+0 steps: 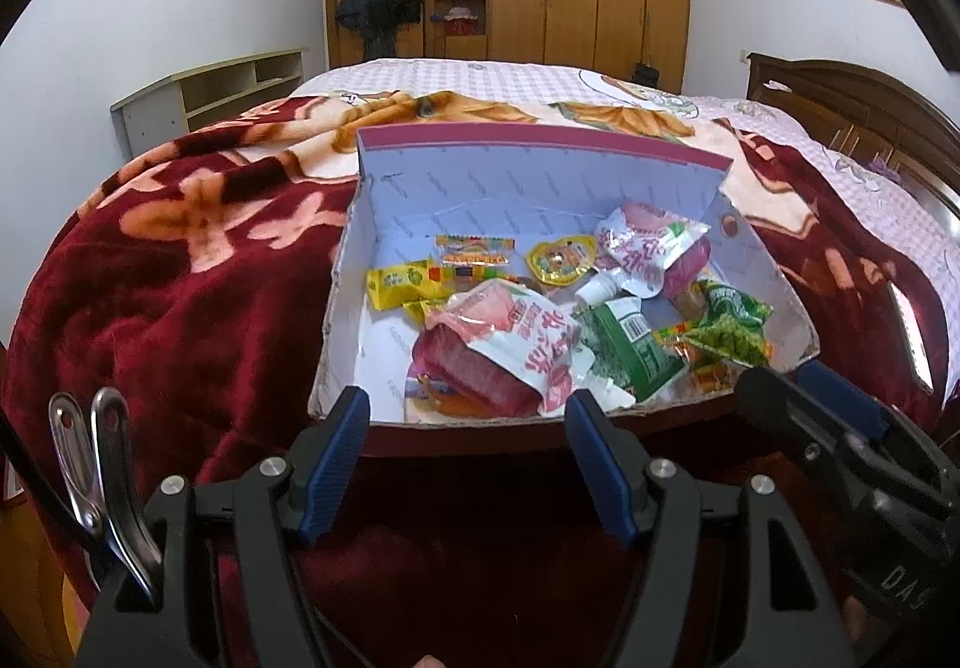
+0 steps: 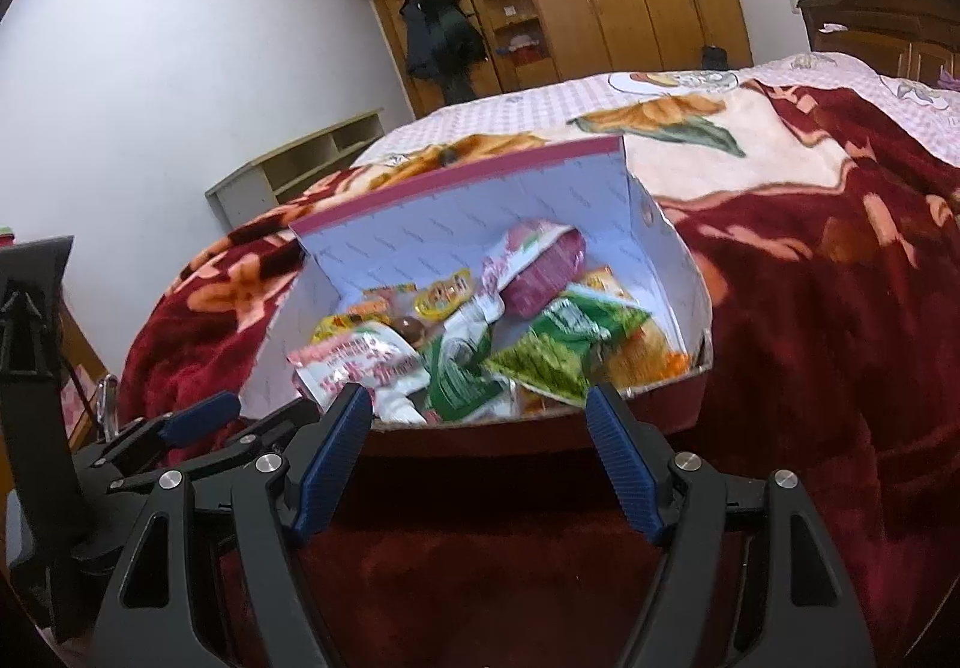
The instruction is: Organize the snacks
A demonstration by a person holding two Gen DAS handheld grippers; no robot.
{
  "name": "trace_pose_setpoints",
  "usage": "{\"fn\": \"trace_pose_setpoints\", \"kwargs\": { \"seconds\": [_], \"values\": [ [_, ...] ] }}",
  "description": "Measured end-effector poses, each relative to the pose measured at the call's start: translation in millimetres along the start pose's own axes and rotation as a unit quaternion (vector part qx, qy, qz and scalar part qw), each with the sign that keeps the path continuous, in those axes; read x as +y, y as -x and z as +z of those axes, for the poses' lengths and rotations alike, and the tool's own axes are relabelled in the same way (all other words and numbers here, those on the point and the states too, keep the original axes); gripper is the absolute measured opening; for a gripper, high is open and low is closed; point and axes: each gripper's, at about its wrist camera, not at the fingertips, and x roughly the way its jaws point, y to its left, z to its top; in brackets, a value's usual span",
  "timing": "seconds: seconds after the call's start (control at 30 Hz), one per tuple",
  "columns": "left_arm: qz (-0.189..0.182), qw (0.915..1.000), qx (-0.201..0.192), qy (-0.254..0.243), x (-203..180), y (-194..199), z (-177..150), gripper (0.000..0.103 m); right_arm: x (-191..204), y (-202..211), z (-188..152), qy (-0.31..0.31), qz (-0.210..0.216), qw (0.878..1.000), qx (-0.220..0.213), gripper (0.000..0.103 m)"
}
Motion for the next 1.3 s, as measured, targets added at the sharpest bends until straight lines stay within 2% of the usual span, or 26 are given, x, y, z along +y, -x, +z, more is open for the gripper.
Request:
{"fn": "trace_pose_setpoints", "kwargs": {
  "seconds": [1.3],
  "values": [
    [0.007,1.0,0.003,-0.001,0.1,-5.6,-3.3,0.071,-1.6,-6.7,-10.1,-0.011,0.002,1.0,0.013,0.076]
  ]
}}
